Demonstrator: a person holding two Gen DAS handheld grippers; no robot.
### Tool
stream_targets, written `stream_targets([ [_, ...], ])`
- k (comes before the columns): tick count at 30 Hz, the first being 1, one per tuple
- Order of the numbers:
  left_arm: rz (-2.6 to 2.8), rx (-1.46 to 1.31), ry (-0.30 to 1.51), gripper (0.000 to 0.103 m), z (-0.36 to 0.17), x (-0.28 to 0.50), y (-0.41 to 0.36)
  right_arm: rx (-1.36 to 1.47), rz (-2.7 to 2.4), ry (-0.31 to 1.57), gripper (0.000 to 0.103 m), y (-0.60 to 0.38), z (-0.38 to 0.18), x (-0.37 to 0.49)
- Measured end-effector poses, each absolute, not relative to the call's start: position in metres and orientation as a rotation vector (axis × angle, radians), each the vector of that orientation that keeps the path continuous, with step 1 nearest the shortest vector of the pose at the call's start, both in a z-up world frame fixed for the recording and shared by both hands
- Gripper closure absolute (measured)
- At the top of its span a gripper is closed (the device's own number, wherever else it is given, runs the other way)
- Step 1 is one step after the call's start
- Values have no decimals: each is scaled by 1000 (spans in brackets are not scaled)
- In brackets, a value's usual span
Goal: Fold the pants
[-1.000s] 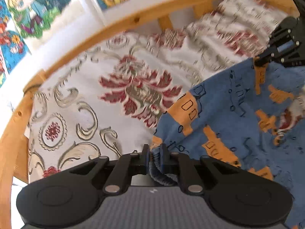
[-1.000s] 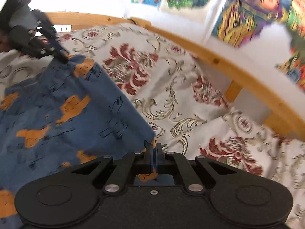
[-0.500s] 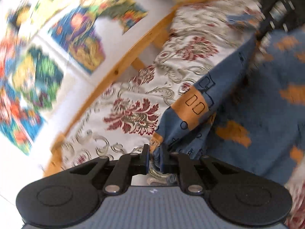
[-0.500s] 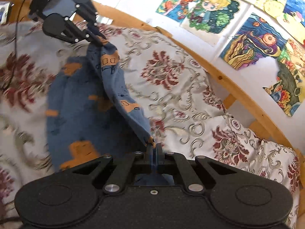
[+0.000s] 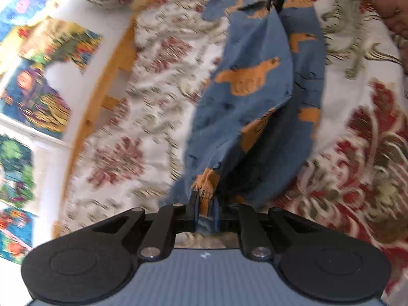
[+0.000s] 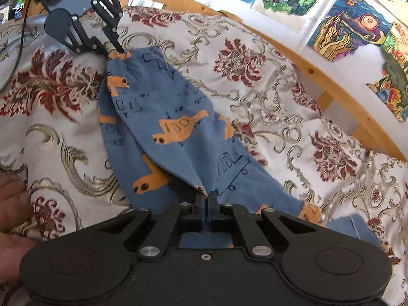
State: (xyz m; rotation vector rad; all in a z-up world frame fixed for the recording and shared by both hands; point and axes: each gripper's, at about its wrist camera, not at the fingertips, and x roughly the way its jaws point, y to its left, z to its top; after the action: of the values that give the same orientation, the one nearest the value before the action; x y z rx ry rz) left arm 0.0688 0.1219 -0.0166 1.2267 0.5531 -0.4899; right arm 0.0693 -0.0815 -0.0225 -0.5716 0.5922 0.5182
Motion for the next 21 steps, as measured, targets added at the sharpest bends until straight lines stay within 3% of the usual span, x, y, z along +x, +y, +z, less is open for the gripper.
stream_targets([
  [3,-540,1253,651,80,-18,69,128,-559,518,605,102,-83,-25,67],
  [7,-528,1203,728,80,-9,70,134,-542,519,617,101,-86,-26,64],
  [9,-510,1038,800,67,8,76,140,-539,519,633,97,-88,-29,62],
  [15,-446,429,849,42,64,98,160,-404,449,611,79,-100,-15,59],
  [16,-438,355,846,40,67,102,159,-371,433,603,72,-102,-10,62],
  [19,-443,165,821,38,67,111,143,-275,408,579,62,-108,5,78],
  [21,-434,117,806,38,57,111,129,-212,401,614,47,-111,8,91],
])
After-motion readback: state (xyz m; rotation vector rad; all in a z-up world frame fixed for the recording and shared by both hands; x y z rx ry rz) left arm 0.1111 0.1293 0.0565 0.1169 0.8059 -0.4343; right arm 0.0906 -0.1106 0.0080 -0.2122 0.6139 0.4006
